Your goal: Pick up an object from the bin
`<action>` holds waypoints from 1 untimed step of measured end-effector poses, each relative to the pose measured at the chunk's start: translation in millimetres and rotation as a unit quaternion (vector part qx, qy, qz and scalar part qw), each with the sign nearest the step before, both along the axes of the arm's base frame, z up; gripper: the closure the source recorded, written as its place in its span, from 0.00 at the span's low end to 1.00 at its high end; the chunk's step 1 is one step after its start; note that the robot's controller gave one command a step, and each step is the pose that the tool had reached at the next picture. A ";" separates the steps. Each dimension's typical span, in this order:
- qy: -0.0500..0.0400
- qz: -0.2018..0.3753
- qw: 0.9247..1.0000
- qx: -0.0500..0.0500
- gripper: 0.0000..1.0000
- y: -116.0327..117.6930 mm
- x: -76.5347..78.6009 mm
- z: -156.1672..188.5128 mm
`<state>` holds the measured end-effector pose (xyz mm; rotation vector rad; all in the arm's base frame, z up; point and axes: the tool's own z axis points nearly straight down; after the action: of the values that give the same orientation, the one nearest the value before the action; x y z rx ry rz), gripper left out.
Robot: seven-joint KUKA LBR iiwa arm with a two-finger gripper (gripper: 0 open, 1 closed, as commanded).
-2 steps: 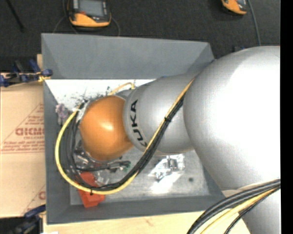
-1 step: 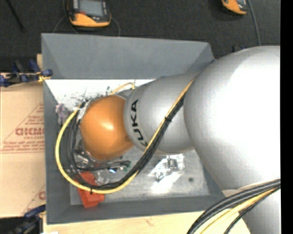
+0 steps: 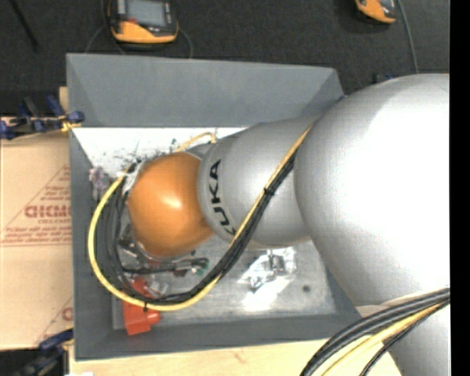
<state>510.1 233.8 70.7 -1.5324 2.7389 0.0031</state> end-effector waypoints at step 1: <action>-0.002 -0.005 1.000 0.000 1.00 0.0 2.1 36.1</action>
Offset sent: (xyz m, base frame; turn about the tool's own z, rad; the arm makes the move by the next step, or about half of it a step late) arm 0.0000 0.0001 0.0335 0.0000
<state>512.2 233.8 106.9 -1.5175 2.7427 -0.0011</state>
